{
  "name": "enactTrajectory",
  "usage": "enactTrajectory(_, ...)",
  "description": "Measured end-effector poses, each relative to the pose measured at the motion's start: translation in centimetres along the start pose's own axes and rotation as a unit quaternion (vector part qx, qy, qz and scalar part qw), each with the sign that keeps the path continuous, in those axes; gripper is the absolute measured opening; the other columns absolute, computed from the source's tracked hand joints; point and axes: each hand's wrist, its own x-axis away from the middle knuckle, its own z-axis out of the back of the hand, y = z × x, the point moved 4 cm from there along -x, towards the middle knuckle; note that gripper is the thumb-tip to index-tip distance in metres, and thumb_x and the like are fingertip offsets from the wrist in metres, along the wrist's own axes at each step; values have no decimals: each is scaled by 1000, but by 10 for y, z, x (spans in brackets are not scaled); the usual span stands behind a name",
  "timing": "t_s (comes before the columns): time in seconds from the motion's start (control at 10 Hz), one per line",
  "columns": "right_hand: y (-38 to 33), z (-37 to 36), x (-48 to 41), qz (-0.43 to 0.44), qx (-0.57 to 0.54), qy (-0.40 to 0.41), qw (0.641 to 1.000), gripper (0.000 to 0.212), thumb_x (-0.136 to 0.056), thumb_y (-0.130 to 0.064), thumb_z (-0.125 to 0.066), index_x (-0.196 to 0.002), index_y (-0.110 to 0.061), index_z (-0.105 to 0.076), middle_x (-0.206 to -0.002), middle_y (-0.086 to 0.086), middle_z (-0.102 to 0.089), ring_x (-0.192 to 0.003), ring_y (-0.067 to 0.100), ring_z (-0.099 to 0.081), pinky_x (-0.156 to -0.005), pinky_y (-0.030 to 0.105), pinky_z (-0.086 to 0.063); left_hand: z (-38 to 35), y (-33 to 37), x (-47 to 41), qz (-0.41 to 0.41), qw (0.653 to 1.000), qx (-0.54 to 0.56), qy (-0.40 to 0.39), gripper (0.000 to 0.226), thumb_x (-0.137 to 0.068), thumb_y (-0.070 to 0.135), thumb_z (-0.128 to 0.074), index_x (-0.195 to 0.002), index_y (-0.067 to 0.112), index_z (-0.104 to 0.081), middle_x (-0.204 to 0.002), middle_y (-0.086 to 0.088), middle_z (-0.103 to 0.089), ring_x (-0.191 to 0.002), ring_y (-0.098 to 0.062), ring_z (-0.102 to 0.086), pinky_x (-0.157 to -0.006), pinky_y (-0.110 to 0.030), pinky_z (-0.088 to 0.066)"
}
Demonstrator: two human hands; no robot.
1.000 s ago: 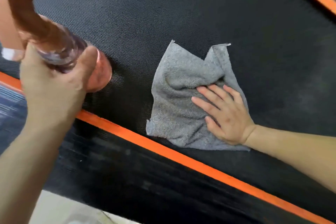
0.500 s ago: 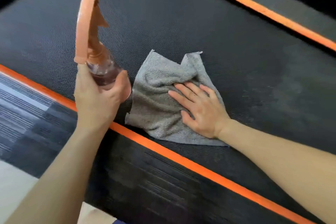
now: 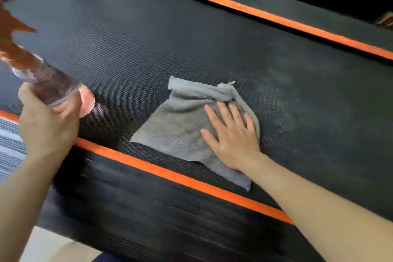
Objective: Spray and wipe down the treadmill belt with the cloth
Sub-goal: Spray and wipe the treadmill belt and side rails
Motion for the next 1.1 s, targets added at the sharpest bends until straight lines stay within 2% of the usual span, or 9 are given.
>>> enactTrajectory(0.1, 59, 4, 15, -160, -11, 2, 987, 68, -97, -64, -12, -158, -38, 5, -166, -4, 14, -152, 20, 13, -122, 50, 2, -3, 0, 0, 21, 999, -31, -3, 37, -84, 68, -58, -107, 43, -42, -95, 0, -52, -81, -26, -53, -63, -25, -38)
enactTrajectory(0.2, 16, -1, 7, -175, -27, 22, 984, 67, -101, -54, -18, -160, -25, -4, -167, 5, 11, -153, 28, 10, -121, 55, -1, -11, 6, 10, 52, 995, -84, -6, 63, -87, 56, -63, -132, 18, -40, -122, -17, -61, -112, -41, -58, -88, -44, -44)
enactTrajectory(0.3, -78, -6, -2, -30, -37, 66, 997, 67, -95, -54, -25, -154, -24, -32, -165, 8, -18, -152, 29, -11, -117, 58, -12, -22, 25, 34, 53, 993, -95, -41, 63, -88, 47, -67, -134, 13, -41, -128, -24, -60, -115, -47, -54, -95, -48, -41)
enactTrajectory(0.5, -40, -1, 12, 175, 35, -15, 984, 61, -98, -63, -13, -155, -46, -2, -166, -11, 10, -152, 15, 12, -122, 48, 5, -20, 38, 63, 34, 987, -94, -125, 61, -88, 45, -68, -132, 13, -40, -126, -23, -60, -116, -45, -54, -93, -47, -41)
enactTrajectory(0.6, 49, -1, 58, 116, 63, -30, 991, 69, -85, -73, 13, -151, -51, 13, -163, -14, 21, -151, 13, 18, -123, 48, 1, -11, 44, 59, 31, 969, -192, -153, 67, -86, 61, -62, -124, 10, -40, -119, -31, -60, -112, -51, -54, -92, -51, -42)
enactTrajectory(0.7, 95, -3, 99, 48, 93, -87, 991, 74, -70, -73, 38, -141, -52, 33, -155, -14, 39, -146, 13, 32, -122, 46, 8, -1, 51, 44, -6, 902, -366, -231, 71, -77, 80, -40, -98, 12, -47, -104, -26, -63, -96, -46, -59, -85, -46, -45)
enactTrajectory(0.8, 78, -7, 91, 32, 77, -86, 993, 72, -78, -73, 22, -146, -46, 26, -157, -8, 36, -148, 18, 29, -120, 53, 4, 2, 64, 46, -61, 820, -483, -301, 51, -85, 59, -42, -103, 15, -60, -107, -16, -65, -96, -38, -61, -88, -40, -49)
enactTrajectory(0.9, 33, -7, 56, 103, 46, -16, 993, 63, -95, -56, -22, -151, -31, -38, -163, 4, -26, -150, 29, -23, -111, 64, -29, -29, 86, 86, -206, 801, -442, -347, 34, -92, 45, -47, -100, 19, -66, -106, -7, -68, -100, -32, -64, -83, -39, -54)
enactTrajectory(1.1, -3, -10, 28, 195, 16, 31, 980, 55, -99, -51, -28, -151, -35, -35, -161, -2, -30, -150, 25, -25, -115, 58, -21, -95, 77, 158, -306, 854, -215, -363, 39, -78, 20, -62, -117, 22, -62, -118, -6, -56, -91, -33, -61, -71, -47, -57)
